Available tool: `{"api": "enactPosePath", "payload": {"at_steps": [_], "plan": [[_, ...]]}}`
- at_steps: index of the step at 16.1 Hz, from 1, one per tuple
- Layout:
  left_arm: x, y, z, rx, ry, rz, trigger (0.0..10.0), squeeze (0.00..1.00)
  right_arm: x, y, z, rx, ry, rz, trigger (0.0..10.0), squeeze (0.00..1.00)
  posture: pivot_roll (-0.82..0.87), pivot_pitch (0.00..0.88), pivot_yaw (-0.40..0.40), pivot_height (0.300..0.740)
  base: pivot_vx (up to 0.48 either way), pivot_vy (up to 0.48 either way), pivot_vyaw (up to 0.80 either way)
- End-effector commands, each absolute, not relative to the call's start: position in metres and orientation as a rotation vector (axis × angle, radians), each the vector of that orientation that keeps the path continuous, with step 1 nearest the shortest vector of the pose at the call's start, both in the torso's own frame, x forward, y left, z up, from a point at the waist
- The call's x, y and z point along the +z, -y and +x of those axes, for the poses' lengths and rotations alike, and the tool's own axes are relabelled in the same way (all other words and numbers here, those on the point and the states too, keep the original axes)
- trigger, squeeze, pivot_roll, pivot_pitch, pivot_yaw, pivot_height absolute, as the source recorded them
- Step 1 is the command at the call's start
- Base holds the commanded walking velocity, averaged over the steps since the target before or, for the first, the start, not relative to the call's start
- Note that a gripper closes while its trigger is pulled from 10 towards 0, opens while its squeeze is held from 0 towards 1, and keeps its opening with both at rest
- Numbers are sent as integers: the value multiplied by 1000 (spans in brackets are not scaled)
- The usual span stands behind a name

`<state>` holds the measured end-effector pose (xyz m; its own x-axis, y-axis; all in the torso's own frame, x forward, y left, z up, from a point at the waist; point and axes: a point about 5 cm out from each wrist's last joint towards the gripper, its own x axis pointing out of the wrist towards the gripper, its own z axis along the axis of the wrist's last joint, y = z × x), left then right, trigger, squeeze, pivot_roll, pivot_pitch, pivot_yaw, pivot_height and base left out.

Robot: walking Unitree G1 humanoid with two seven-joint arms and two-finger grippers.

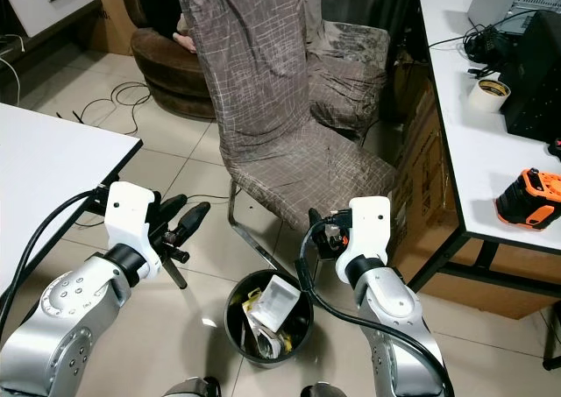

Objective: Picking trash to rubbish bin

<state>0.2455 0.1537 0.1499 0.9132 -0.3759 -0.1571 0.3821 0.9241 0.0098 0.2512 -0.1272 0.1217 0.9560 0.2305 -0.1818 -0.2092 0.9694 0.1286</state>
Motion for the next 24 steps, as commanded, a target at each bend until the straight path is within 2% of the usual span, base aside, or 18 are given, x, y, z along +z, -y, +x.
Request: {"api": "enactPosePath", "payload": {"at_steps": [1, 5, 24], "plan": [[151, -153, 247, -395, -152, 59, 10000, 0, 128, 127, 251, 219, -186, 111, 10000, 0, -59, 73, -9, 740, 0, 0, 0], [153, -153, 250, -399, -147, 65, 10000, 0, 128, 124, 251, 226, -191, 114, 10000, 0, -55, 68, -6, 740, -60, 0, 0], [155, -155, 252, -409, -140, 95, 10000, 0, 131, 117, 255, 245, -180, 128, 10000, 0, -38, 57, -9, 740, -294, 0, 0]]}}
